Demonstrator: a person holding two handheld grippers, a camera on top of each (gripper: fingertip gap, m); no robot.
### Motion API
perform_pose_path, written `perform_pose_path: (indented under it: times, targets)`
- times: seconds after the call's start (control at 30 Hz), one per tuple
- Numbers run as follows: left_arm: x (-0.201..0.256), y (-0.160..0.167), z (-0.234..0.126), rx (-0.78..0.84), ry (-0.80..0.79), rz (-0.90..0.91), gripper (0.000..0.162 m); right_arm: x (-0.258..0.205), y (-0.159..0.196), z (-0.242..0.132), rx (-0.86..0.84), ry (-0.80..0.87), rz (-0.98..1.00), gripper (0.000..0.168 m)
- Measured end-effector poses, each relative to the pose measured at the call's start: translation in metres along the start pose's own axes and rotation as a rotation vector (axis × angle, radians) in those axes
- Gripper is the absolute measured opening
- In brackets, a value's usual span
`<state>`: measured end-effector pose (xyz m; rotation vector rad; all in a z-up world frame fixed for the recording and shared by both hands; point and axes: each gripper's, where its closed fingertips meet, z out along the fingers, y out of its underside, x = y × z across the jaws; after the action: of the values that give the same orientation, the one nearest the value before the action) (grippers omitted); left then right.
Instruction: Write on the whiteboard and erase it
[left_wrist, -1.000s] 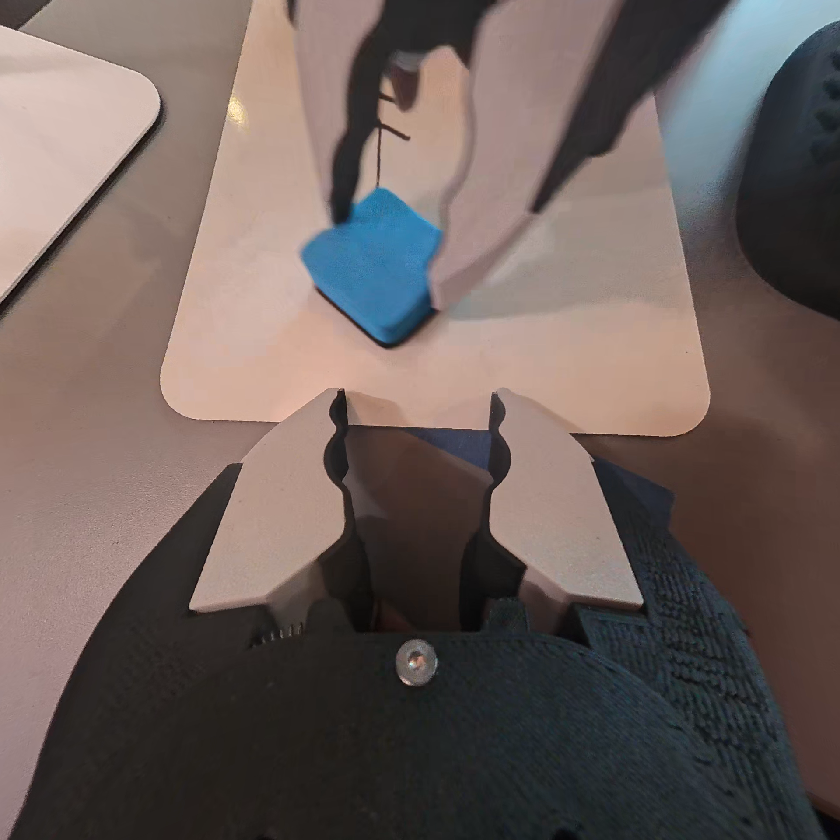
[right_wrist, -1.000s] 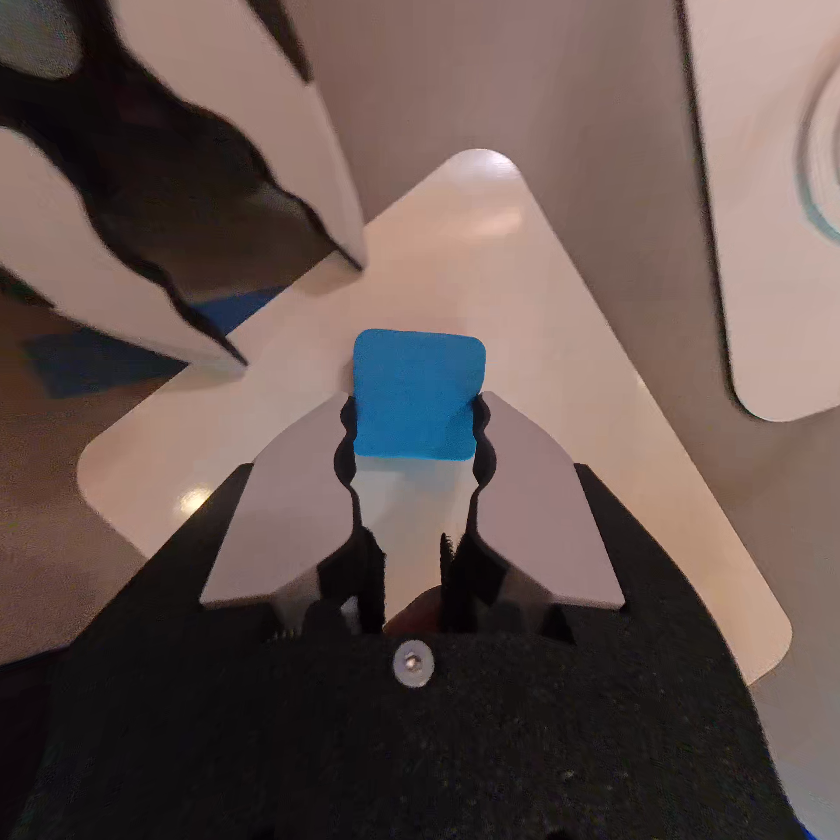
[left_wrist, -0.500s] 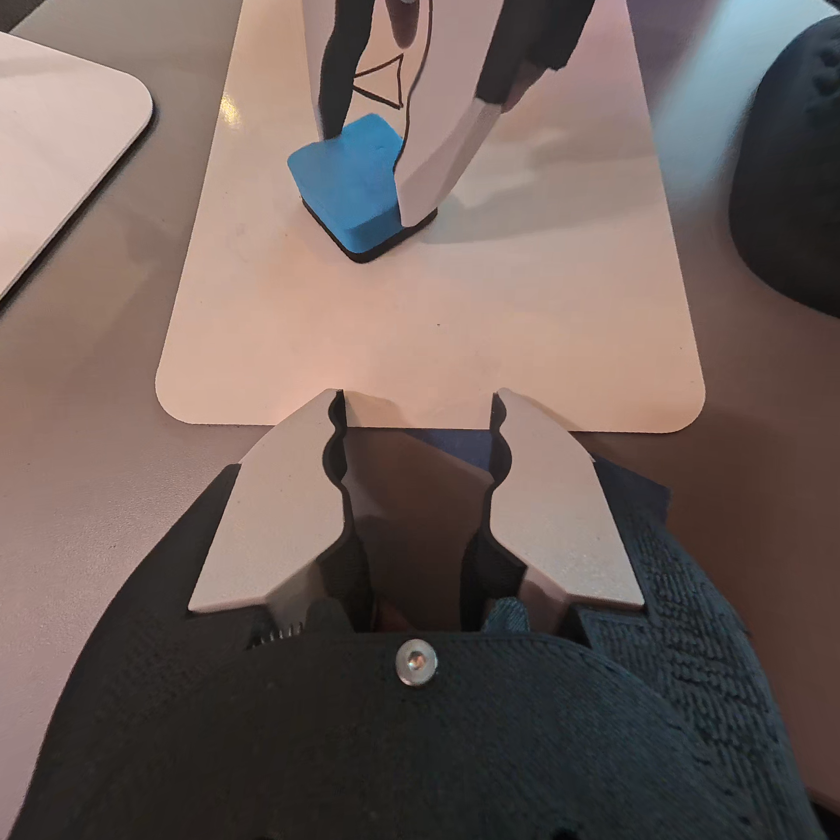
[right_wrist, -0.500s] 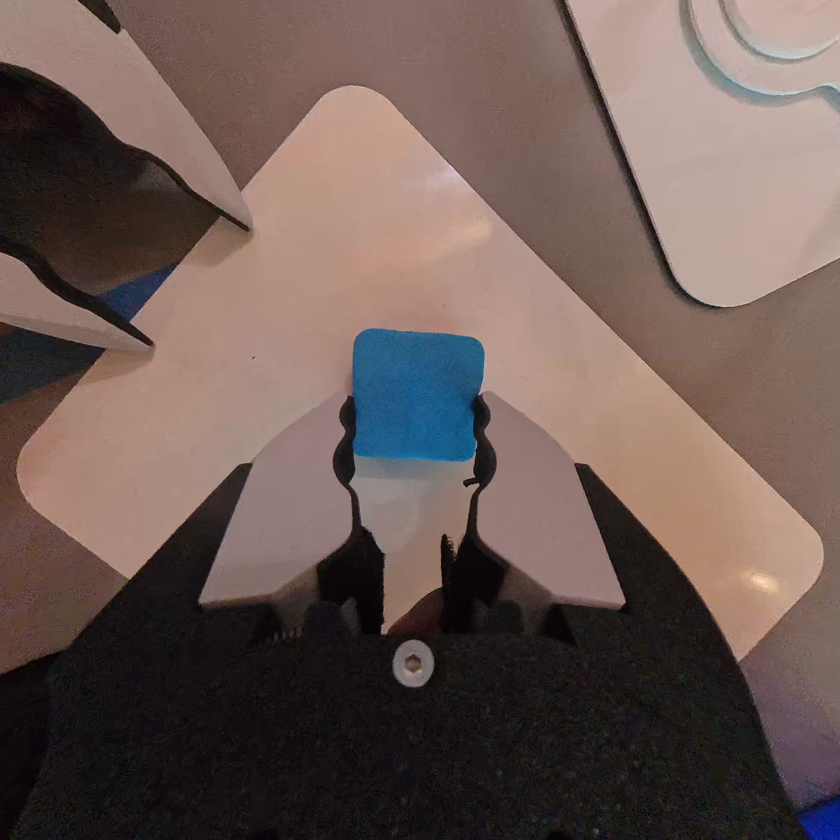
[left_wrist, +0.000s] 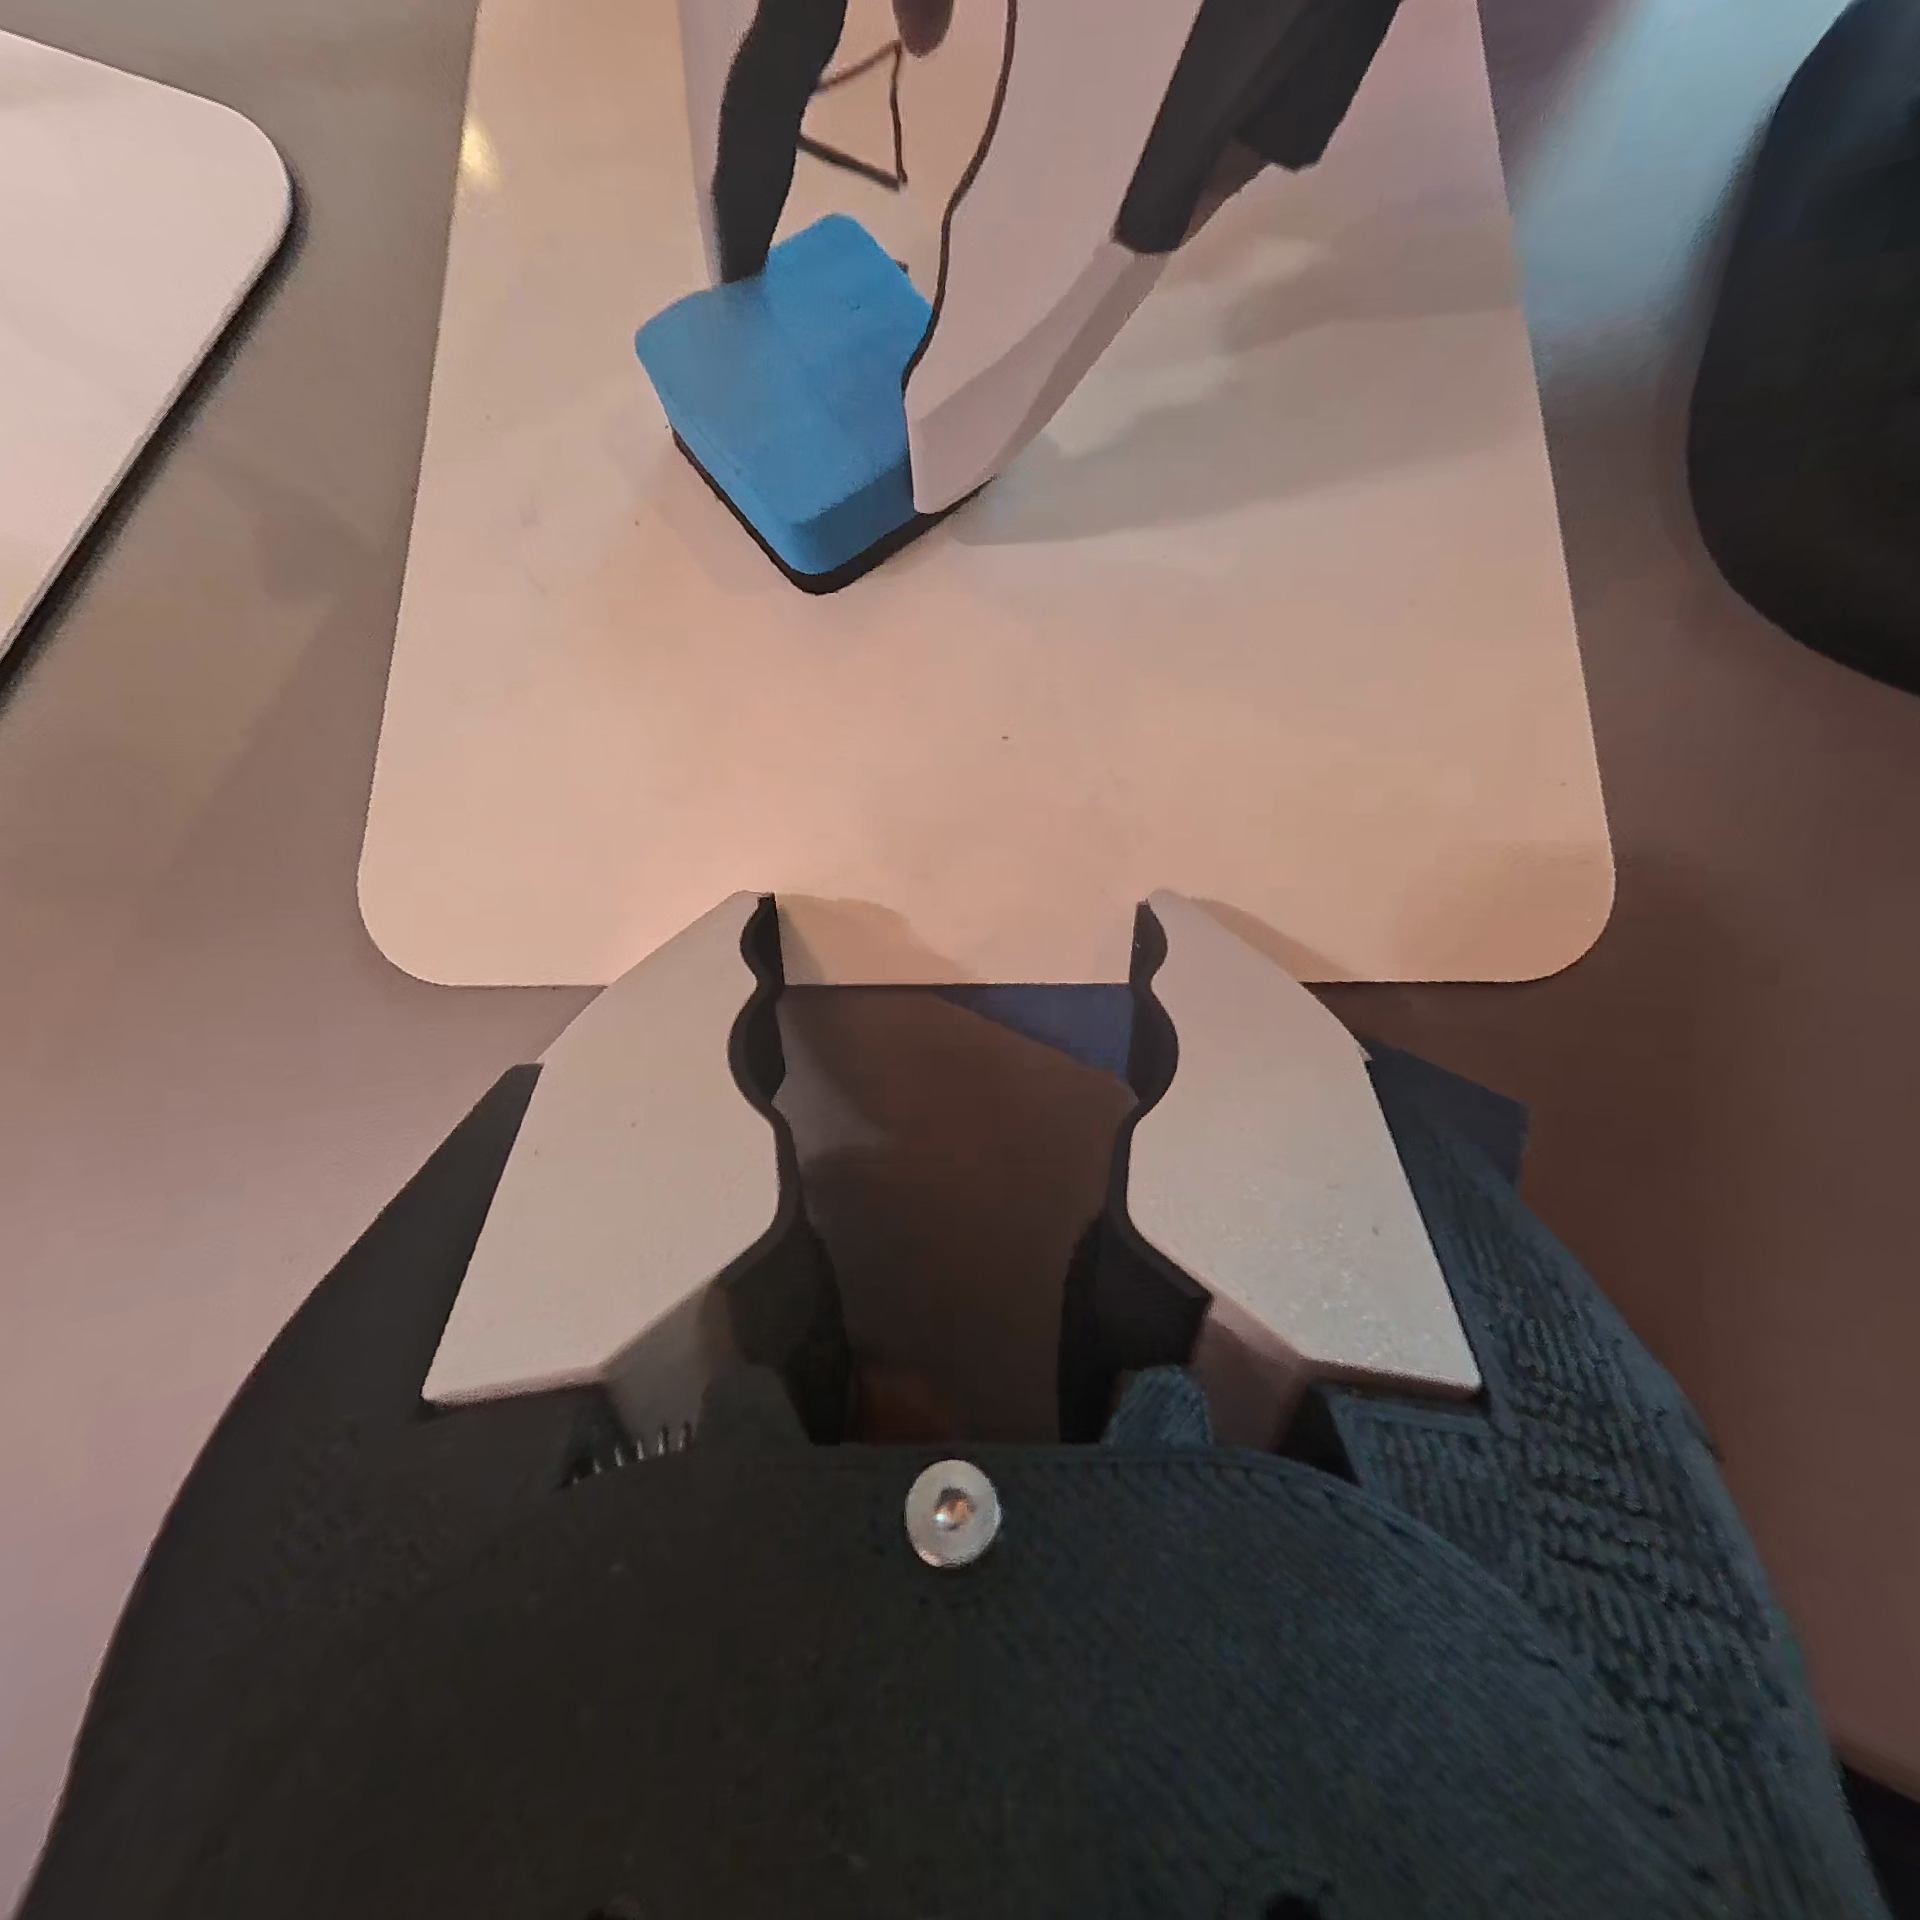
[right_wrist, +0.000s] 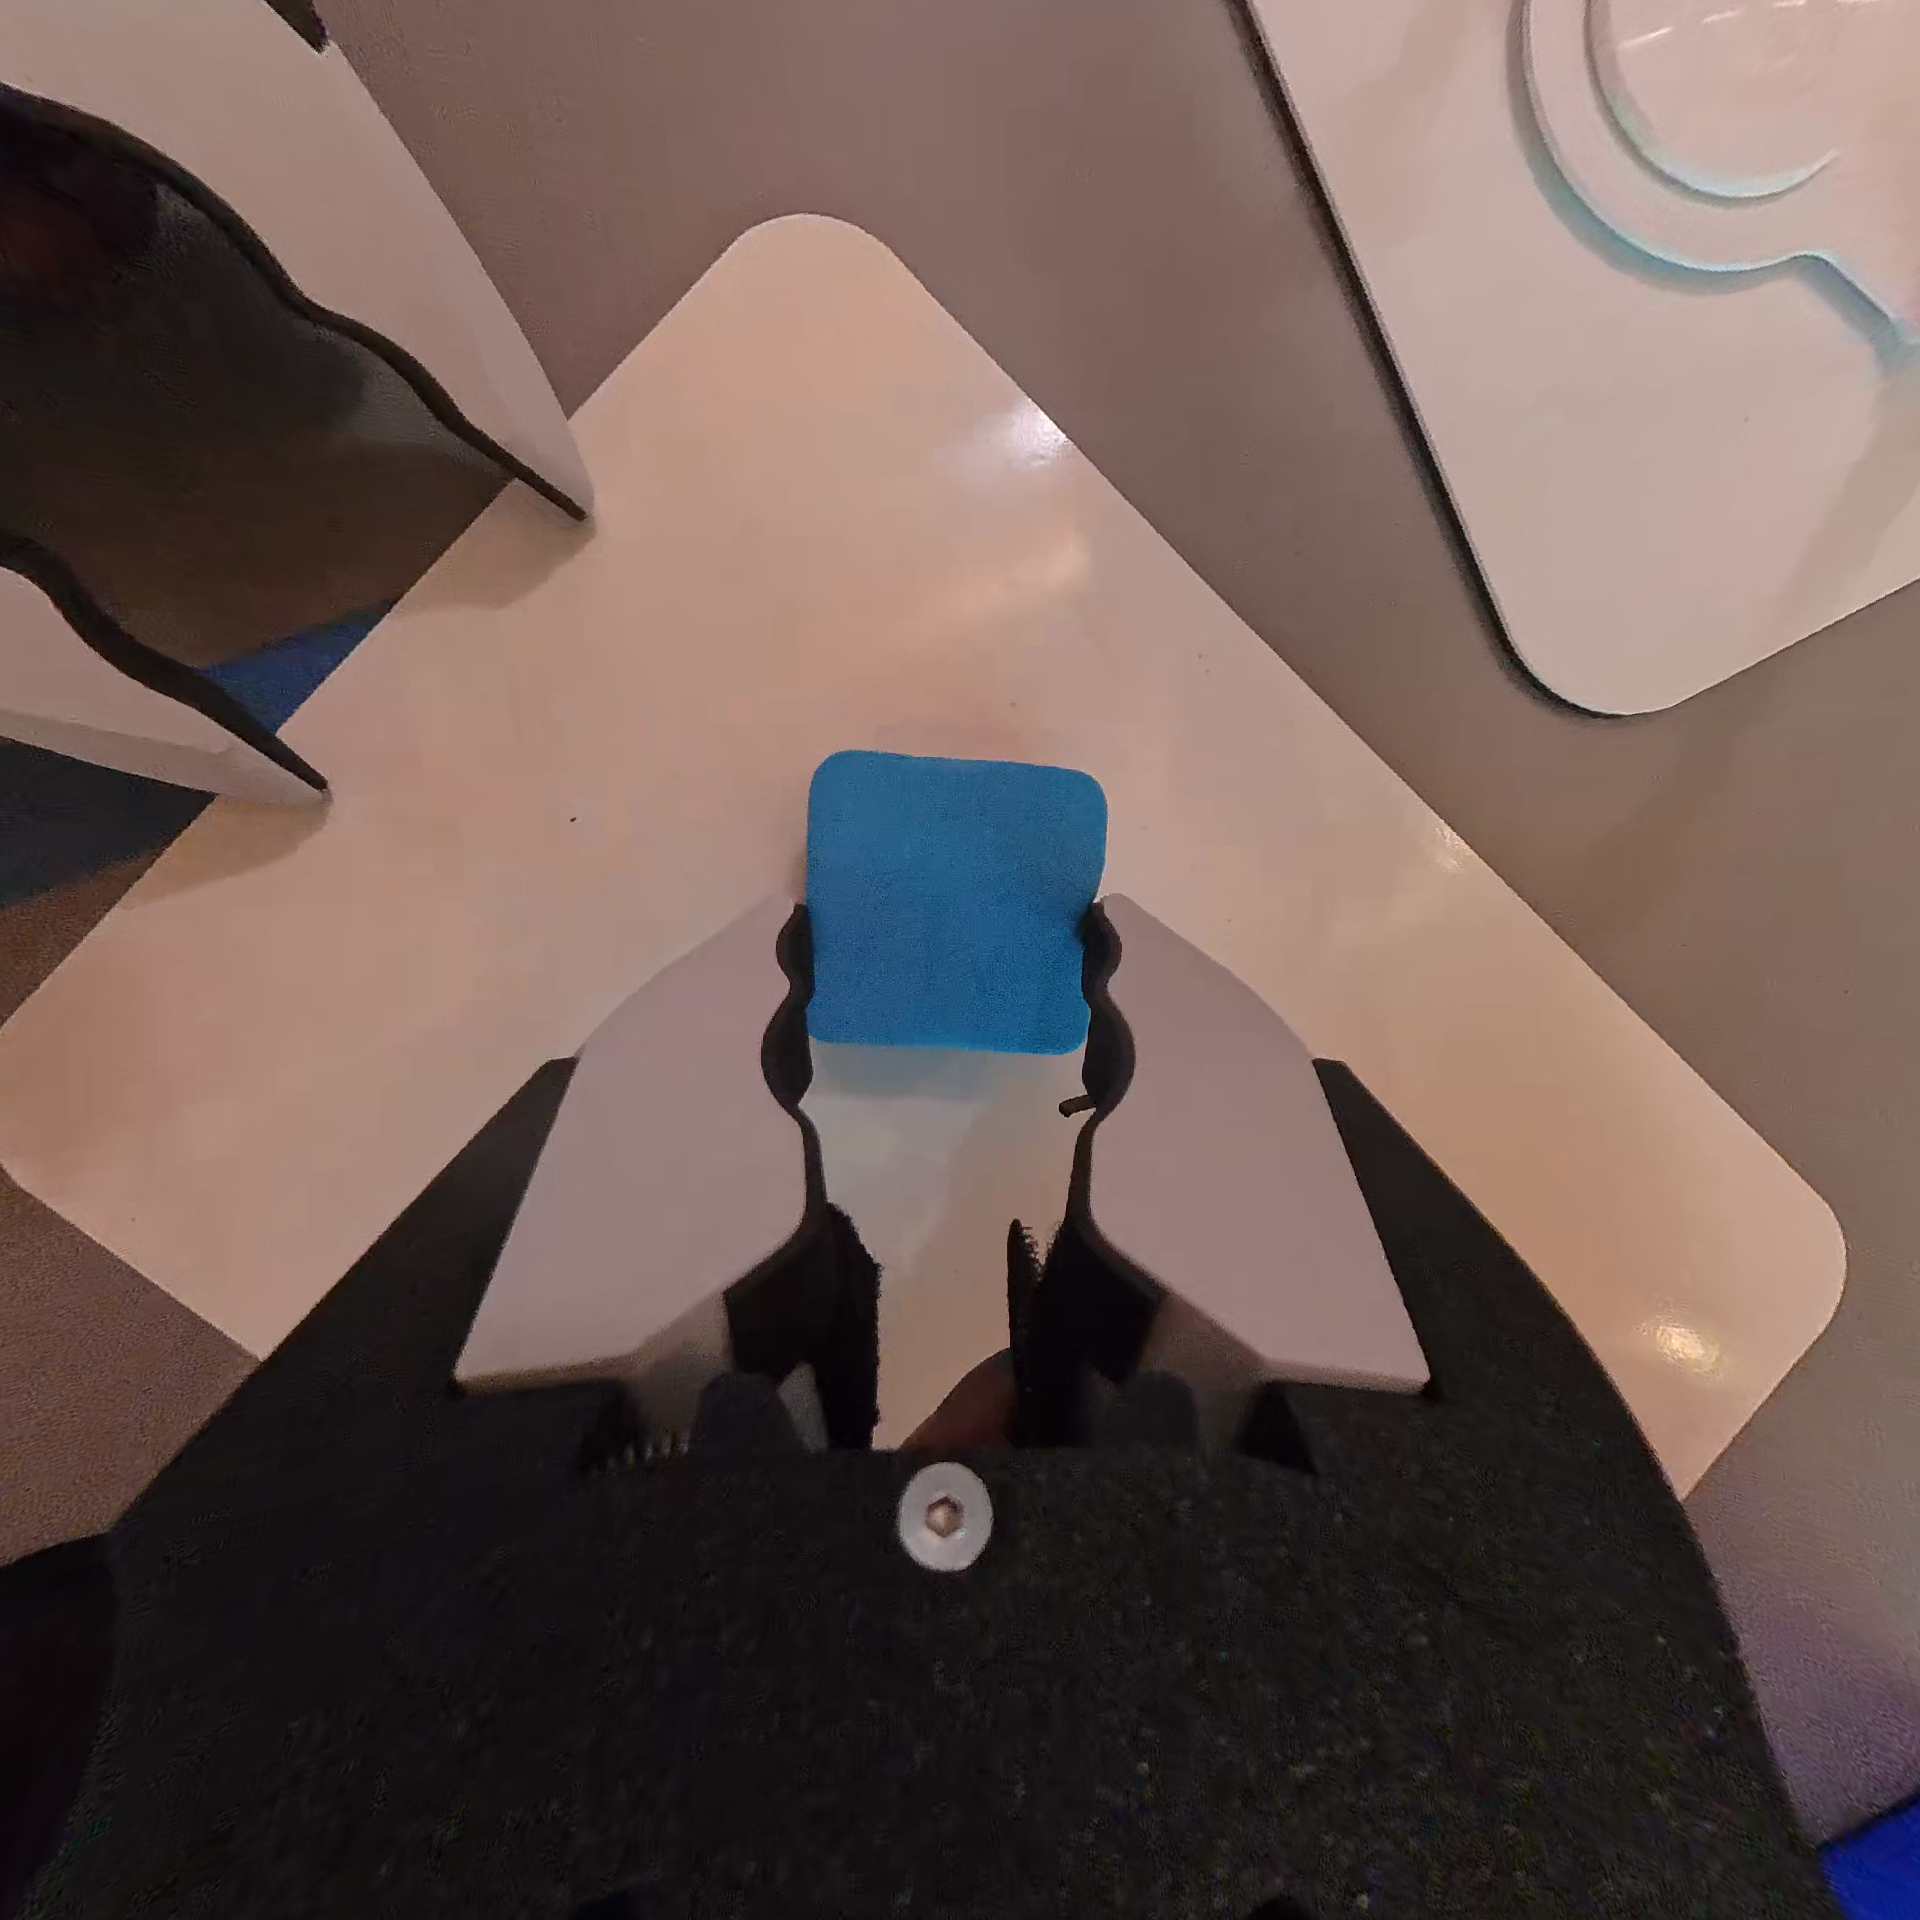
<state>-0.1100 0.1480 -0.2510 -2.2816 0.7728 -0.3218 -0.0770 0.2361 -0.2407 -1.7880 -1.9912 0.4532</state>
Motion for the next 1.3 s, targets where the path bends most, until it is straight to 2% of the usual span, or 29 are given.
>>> perform_pose_path:
  times: [0.13,0.37,1.03,1.3]
  targets:
    - [-0.006,-0.018,0.0,0.055,0.014,-0.002,0.068,0.0,0.0,0.0,0.001,-0.002,0.004,0.05]
    - [-0.006,-0.014,-0.001,0.109,0.023,-0.014,0.07,0.0,0.0,0.0,0.004,-0.002,0.006,0.05]
    - [-0.004,-0.006,0.006,0.077,0.019,0.022,0.069,0.0,0.0,0.0,0.005,0.014,0.009,0.05]
    - [-0.006,-0.006,0.005,0.083,0.013,0.016,0.063,0.0,0.0,0.0,-0.001,0.02,0.012,0.05]
